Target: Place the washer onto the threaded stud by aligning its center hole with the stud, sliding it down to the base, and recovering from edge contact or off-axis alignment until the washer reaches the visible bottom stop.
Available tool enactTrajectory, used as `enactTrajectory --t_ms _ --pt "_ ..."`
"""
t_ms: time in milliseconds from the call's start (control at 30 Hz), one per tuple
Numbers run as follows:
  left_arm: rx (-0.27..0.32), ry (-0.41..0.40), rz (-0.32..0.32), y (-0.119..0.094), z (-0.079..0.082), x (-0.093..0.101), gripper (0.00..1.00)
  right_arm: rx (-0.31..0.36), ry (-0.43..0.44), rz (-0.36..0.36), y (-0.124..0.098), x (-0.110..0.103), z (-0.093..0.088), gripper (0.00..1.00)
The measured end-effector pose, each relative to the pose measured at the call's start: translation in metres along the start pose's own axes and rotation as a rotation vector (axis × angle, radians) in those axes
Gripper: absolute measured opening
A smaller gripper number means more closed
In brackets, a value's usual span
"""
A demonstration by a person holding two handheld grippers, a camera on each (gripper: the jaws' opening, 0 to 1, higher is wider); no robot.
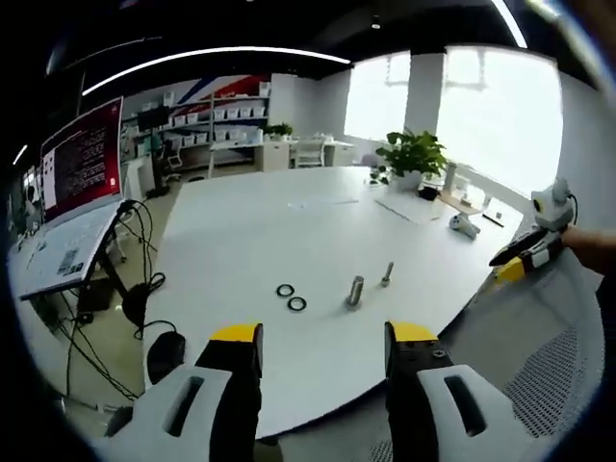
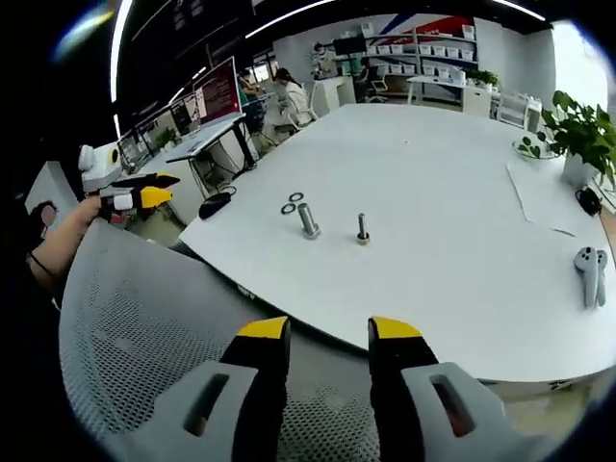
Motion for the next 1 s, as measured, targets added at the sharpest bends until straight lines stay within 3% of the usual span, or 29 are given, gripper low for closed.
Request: enactTrajectory --t_ms 233,500,600,700,800,900,1000 --pt "-0.124 0.238 -0.072 0.030 0.017 -0.025 0.57 0.012 -0.002 -0.009 0.000 0.001 0.001 0.33" --pt "-0.254 0.335 -0.125 0.073 0.008 -0.042 0.60 0.005 -0.003 -0.021 -0.001 0.003 0.002 0.32" --pt "-0.305 0.384 -0.112 0.099 0.001 -0.056 0.60 0.000 0.003 -0.036 -0.001 0.004 0.002 0.31" --pt "-0.294 0.390 -0.128 0.120 -0.001 -0.064 0.58 0.006 0.008 -0.048 -0.002 0.003 0.002 0.31" --pt "-0.327 0.380 -0.154 0.143 -0.004 -0.073 0.58 -0.003 0.009 -0.055 -0.001 0.005 0.002 0.31" --pt "-0.357 0.426 -0.214 0.167 -0.002 -0.076 0.48 -0.002 0.013 -0.058 -0.002 0.005 0.001 0.31" --pt "-0.364 0.413 -0.237 0.187 0.000 -0.085 0.44 0.030 0.031 -0.067 -0.003 0.006 0.003 0.31"
Point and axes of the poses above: the point that each gripper's makers call its tool centre point, and the gripper's own axes: y roughly forward along the fingers, x roughly to its right, z roughly out of its top, the point moved 8 cm from there along -y, roughly backward along the fingers, and after that the axes turned 2 degrees about -y, right-handed, at the moved point
